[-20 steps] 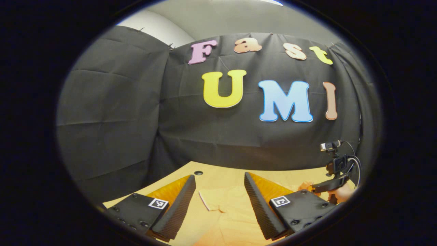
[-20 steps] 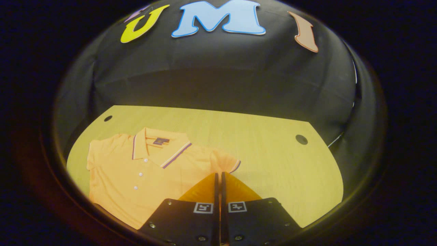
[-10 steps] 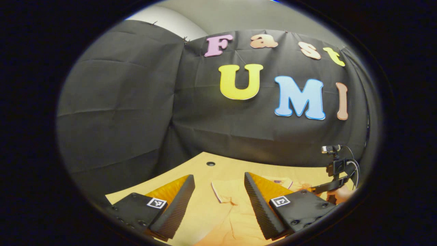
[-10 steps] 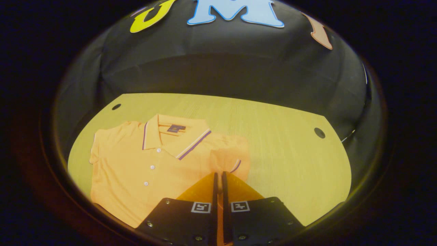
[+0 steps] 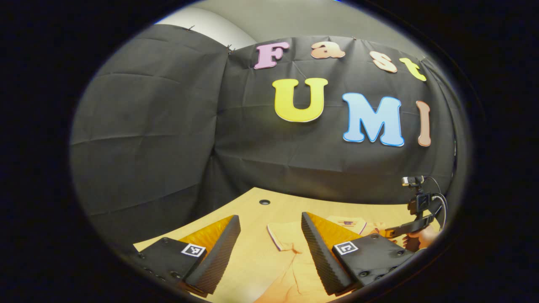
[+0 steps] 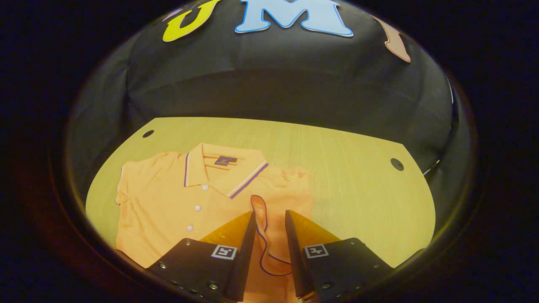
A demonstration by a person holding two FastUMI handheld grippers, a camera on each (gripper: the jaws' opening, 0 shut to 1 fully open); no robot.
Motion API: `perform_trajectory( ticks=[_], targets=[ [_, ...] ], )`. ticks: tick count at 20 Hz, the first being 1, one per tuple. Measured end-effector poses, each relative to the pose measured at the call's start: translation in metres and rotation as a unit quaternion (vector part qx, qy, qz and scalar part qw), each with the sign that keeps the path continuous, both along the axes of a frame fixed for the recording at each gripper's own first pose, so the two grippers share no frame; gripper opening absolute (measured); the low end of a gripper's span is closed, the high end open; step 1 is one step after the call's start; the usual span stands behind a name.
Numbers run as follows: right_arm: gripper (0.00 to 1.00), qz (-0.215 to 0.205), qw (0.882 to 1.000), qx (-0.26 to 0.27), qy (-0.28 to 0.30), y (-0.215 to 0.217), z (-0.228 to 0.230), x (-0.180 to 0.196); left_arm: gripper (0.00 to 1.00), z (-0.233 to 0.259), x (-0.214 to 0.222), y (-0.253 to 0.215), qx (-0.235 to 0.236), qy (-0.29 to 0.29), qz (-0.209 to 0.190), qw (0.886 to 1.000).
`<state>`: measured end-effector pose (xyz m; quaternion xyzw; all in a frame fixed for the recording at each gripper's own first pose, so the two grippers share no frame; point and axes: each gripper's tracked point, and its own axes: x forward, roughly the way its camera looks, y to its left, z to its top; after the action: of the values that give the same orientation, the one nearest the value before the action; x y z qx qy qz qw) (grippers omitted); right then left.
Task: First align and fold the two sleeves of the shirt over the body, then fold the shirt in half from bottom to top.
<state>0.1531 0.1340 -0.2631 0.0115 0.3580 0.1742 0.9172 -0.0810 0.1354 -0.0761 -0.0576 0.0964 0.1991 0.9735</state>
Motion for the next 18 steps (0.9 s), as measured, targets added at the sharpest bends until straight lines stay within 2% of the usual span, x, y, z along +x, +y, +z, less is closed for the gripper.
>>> perform_trajectory(
  ticks=[1, 3, 4, 6, 14, 17, 18],
  targets=[
    [0.52, 0.003, 1.000, 0.003, -0.006, 0.003, 0.006, -0.003, 0.95, 0.000, 0.001, 0.001, 0.000, 0.000, -0.004, 1.000],
    [0.75, 0.000, 1.000, -0.001, -0.015, 0.000, 0.013, -0.010, 0.95, -0.001, 0.008, 0.003, -0.002, -0.003, -0.015, 1.000],
    [0.75, -0.002, 1.000, 0.001, -0.022, 0.001, 0.018, -0.014, 0.95, -0.003, 0.011, 0.003, -0.004, -0.004, -0.023, 1.000],
    [0.95, -0.005, 1.000, 0.001, -0.027, 0.000, 0.027, -0.028, 0.95, -0.009, 0.018, 0.002, -0.006, -0.003, -0.042, 0.999],
    [0.98, -0.051, 0.995, 0.028, -0.076, -0.002, 0.084, -0.087, 0.95, -0.040, 0.055, 0.005, -0.009, 0.016, -0.108, 0.994],
    [0.97, -0.064, 0.993, 0.043, -0.094, -0.002, 0.110, -0.112, 0.95, -0.061, 0.074, 0.004, -0.021, 0.032, -0.129, 0.991],
    [0.94, -0.067, 0.992, 0.047, -0.098, -0.003, 0.118, -0.120, 0.95, -0.070, 0.081, 0.004, -0.027, 0.040, -0.135, 0.990]
  ],
)
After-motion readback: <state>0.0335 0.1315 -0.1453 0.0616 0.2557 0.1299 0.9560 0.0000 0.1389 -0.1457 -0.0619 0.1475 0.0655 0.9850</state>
